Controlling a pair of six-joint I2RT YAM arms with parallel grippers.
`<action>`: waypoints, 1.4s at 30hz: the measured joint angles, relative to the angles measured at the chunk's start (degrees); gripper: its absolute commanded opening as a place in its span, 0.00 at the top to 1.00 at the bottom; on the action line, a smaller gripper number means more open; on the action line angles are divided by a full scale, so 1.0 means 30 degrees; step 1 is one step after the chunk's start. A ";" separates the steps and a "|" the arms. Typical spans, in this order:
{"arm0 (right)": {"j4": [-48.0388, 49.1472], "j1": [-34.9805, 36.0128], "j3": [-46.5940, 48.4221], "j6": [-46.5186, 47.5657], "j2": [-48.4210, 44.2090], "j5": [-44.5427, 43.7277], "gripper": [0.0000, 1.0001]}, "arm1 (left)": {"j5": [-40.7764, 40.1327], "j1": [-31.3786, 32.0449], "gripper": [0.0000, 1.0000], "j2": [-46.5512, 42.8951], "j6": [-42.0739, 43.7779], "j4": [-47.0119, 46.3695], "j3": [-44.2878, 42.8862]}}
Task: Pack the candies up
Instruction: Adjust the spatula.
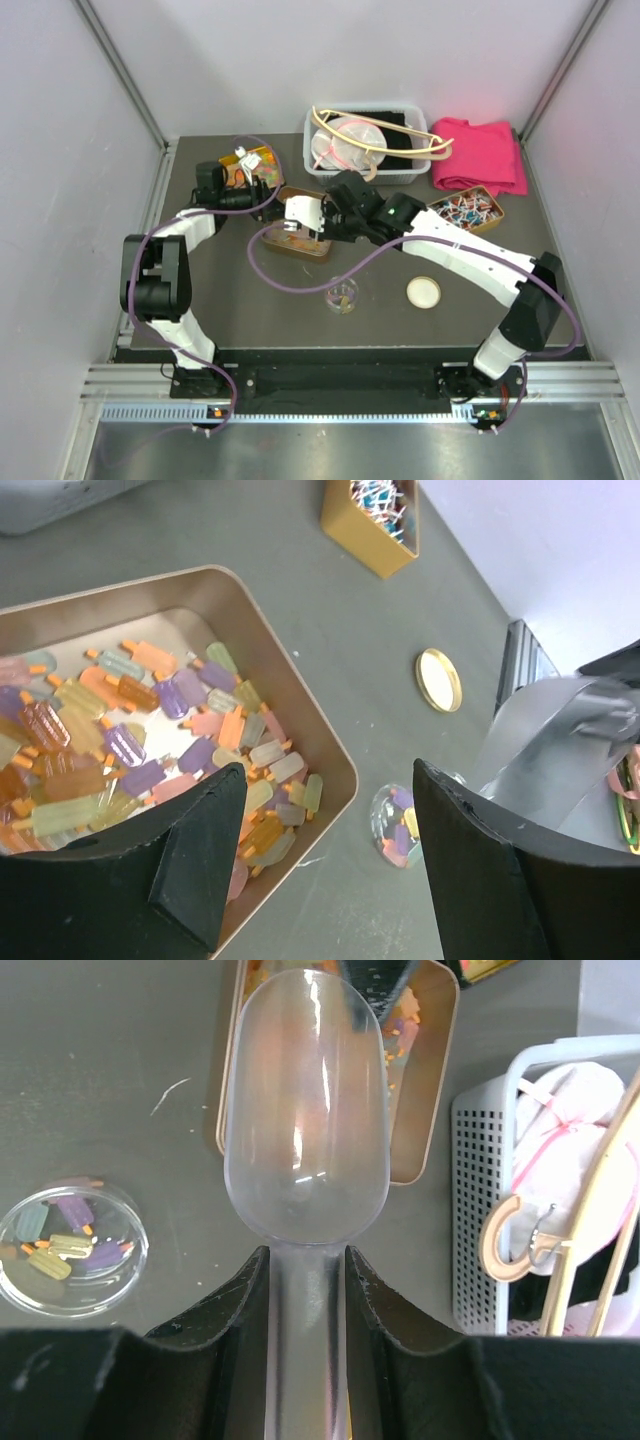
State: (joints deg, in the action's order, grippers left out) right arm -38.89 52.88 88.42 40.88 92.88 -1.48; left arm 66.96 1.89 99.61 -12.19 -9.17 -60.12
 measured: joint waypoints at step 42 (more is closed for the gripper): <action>0.0984 0.0204 -0.1282 0.0539 -0.1428 -0.1224 1.00 | 0.5814 0.0976 0.63 0.0787 0.0838 0.2528 -0.1574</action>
State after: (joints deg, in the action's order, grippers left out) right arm -35.94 53.49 84.58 42.50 88.60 -5.15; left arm 84.40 4.82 101.97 -9.67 -1.58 -64.84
